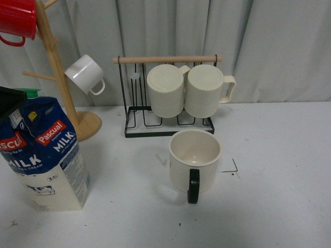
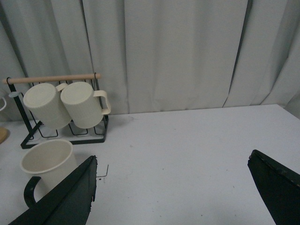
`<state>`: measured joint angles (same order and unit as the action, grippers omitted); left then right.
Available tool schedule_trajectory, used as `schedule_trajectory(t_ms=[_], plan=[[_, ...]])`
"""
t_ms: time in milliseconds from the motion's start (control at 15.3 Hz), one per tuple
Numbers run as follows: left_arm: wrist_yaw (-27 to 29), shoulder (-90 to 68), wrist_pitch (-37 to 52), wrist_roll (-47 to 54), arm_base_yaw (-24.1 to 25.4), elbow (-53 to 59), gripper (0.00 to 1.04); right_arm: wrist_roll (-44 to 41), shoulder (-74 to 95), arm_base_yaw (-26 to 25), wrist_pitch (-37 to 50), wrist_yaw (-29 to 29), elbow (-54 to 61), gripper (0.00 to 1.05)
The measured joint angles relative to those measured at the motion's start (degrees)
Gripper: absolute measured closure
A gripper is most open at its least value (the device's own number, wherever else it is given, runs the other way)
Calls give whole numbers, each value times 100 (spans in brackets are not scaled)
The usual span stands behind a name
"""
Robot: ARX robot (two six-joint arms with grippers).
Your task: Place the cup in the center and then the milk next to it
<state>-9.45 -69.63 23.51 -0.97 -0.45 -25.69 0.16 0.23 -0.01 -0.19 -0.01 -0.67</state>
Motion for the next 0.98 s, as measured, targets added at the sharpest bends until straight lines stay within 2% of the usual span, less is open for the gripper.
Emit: schedule_trajectory(t_ms=[458,850,981], plan=[[328,-973,492,151,-33,-173,7,-2,0,0,0,0,0,6],[643,-1661,505,144,-59,-562,7,0,0,0,0,0,0,6],[726,-1733,494,140,-87,-608,22,0,0,0,0,0,0,6]])
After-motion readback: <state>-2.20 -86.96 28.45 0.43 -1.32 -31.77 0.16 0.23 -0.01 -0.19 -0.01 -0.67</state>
